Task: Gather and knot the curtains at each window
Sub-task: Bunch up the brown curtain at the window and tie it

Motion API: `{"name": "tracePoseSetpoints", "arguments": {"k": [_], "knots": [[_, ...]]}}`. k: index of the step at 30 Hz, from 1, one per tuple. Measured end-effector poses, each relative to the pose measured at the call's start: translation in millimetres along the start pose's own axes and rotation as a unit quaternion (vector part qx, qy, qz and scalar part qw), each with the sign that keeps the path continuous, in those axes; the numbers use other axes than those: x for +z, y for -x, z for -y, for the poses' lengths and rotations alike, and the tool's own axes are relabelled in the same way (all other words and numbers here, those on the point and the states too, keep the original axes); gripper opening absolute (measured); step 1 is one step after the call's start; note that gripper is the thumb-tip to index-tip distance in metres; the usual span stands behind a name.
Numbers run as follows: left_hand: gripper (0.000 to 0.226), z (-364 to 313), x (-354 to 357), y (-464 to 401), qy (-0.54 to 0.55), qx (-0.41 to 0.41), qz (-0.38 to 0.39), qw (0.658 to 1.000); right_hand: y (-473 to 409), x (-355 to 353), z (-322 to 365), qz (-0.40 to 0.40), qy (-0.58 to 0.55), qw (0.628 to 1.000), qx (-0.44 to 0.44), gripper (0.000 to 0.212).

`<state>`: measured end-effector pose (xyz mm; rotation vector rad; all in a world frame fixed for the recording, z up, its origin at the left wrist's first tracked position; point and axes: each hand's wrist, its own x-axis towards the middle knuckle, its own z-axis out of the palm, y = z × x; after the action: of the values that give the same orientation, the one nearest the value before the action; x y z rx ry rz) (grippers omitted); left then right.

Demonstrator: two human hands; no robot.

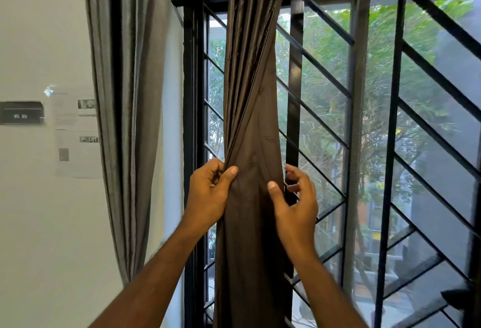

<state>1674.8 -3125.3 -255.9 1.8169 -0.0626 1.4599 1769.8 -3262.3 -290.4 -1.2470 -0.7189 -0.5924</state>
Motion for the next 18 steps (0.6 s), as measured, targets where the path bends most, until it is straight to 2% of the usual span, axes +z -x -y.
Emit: {"name": "tracePoseSetpoints", "arguments": {"k": [2, 4, 6, 8, 11, 12, 14, 18], "knots": [[0.033, 1.5, -1.2, -0.2, -0.006, -0.003, -0.003, 1.0, -10.7, 3.3, -7.6, 0.026, -0.045, 0.995, 0.089, 0.038], [0.031, 3.3, 0.4, -0.5, -0.038, 0.005, -0.022, 0.999, -15.1, 2.3, -8.8, -0.001, -0.036, 0.995, 0.093, 0.022], [0.033, 5.4, 4.2, -0.5, -0.086, 0.03, -0.048, 0.995, -11.1, -3.2, -3.2, -0.052, -0.008, 0.996, 0.069, 0.018], [0.035, 5.9, 8.2, -1.0, -0.143, 0.054, -0.061, 0.986, 0.6, -4.9, 3.7, -0.088, 0.011, 0.996, -0.01, 0.018], [0.033, 0.6, 13.9, -1.4, -0.186, 0.076, -0.068, 0.977, 29.4, 8.8, 17.7, -0.03, 0.104, 0.972, -0.207, 0.006], [0.033, -1.7, 15.5, -1.1, -0.179, 0.077, -0.065, 0.979, 33.6, 15.2, 19.9, -0.005, 0.142, 0.96, -0.242, 0.005], [0.033, -3.6, 18.5, 1.5, -0.144, 0.068, -0.059, 0.986, 32.4, 23.5, 20.2, 0.016, 0.18, 0.949, -0.257, 0.007], [0.038, -7.5, 21.7, 7.7, 0.013, -0.01, -0.046, 0.999, 29.4, 28.2, 17.7, 0.057, 0.142, 0.96, -0.233, 0.01]]}}
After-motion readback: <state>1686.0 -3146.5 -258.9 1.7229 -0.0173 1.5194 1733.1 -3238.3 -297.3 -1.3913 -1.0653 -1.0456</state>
